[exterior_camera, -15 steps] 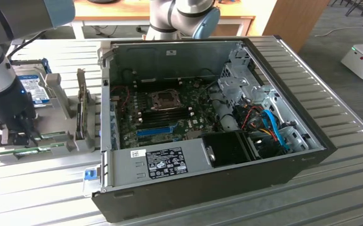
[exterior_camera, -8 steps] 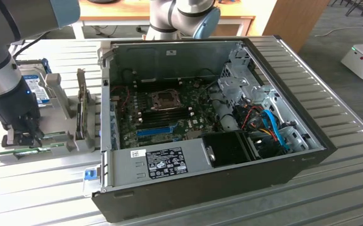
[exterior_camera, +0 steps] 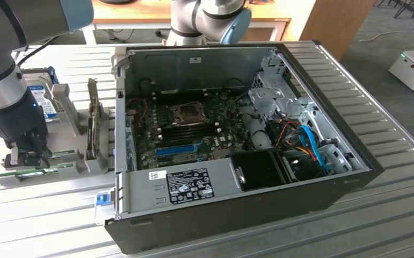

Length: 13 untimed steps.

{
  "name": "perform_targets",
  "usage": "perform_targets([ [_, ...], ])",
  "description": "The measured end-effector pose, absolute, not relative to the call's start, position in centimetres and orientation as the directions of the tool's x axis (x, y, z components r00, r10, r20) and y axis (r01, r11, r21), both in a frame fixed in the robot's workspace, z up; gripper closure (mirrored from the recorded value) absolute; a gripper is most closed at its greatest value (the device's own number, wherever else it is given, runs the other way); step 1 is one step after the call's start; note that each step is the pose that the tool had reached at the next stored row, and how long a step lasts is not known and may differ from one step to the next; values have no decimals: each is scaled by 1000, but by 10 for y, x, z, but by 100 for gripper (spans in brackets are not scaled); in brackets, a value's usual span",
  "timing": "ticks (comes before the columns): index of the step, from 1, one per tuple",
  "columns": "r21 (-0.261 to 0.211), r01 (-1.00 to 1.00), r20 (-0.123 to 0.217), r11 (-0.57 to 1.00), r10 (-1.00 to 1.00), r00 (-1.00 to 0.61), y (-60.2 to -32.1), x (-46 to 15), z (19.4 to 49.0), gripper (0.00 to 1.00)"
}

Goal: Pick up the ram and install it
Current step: 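Pick up the ram and move it above insertion slot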

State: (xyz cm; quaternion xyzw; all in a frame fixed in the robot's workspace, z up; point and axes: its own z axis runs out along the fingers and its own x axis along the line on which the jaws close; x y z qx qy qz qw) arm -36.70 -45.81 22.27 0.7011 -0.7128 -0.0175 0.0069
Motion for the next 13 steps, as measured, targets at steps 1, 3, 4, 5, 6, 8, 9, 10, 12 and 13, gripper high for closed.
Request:
perform_targets([
  [1,35,-999,-14,16,-1000,-17,-458,-367,223,69],
  [3,34,-999,-15,16,-1000,-17,-458,-367,221,69],
  [4,34,-999,-15,16,-1000,-17,-458,-367,220,69],
  [5,33,-999,-15,16,-1000,-17,-458,-367,219,69],
  [6,33,-999,-15,16,-1000,-17,-458,-367,218,69],
  [8,32,-999,-15,16,-1000,-17,-458,-367,216,69],
  [9,32,-999,-15,16,-1000,-17,-458,-367,215,69],
  [10,32,-999,-15,16,-1000,-17,-458,-367,215,69],
  [12,31,-999,-15,16,-1000,-17,-458,-367,213,69],
  [13,31,-999,-15,16,-1000,-17,-458,-367,212,69],
])
